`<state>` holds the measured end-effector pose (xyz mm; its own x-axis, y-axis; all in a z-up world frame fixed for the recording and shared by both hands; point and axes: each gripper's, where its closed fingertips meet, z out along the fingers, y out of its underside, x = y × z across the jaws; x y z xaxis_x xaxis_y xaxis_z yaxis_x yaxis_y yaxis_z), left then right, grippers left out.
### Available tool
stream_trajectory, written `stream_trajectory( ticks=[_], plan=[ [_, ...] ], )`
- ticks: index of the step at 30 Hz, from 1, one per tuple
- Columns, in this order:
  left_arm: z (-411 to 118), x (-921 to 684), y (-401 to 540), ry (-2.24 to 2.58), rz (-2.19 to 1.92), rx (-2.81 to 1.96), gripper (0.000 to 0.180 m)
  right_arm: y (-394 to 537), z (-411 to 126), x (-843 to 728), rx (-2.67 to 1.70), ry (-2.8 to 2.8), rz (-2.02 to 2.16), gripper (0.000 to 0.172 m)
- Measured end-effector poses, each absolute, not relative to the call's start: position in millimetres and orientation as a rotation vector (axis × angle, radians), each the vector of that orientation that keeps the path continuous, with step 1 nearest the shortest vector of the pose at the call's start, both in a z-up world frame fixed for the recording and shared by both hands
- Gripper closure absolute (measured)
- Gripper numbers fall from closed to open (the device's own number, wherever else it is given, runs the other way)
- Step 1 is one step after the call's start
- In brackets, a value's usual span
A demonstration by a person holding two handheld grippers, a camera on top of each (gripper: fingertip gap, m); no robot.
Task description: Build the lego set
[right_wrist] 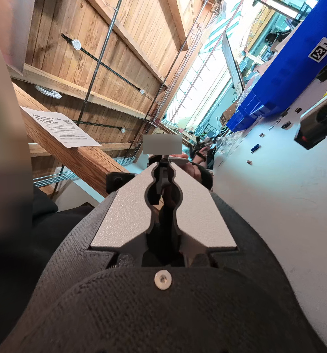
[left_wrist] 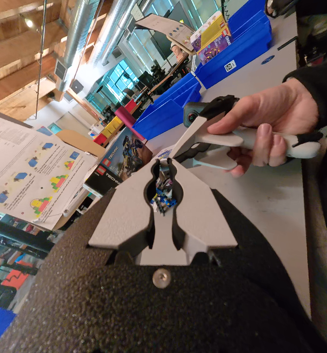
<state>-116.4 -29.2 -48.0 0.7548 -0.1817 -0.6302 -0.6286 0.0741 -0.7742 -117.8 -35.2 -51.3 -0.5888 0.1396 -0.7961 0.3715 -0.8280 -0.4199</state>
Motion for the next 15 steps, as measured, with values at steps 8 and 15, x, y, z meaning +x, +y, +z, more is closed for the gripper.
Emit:
stream_trajectory(
  ticks=[8,15],
  plan=[
    [-42.4,-114.8,-32.9,0.675,0.311,-1.464,0.180,-41.9,-52.0,-119.1,1.337,0.871,-2.513,0.167],
    [-46.1,-124.9,-34.4,0.622,0.331,-1.520,0.156,-28.0,-50.2,-119.5,1.360,0.803,-2.565,0.167]
  ],
)
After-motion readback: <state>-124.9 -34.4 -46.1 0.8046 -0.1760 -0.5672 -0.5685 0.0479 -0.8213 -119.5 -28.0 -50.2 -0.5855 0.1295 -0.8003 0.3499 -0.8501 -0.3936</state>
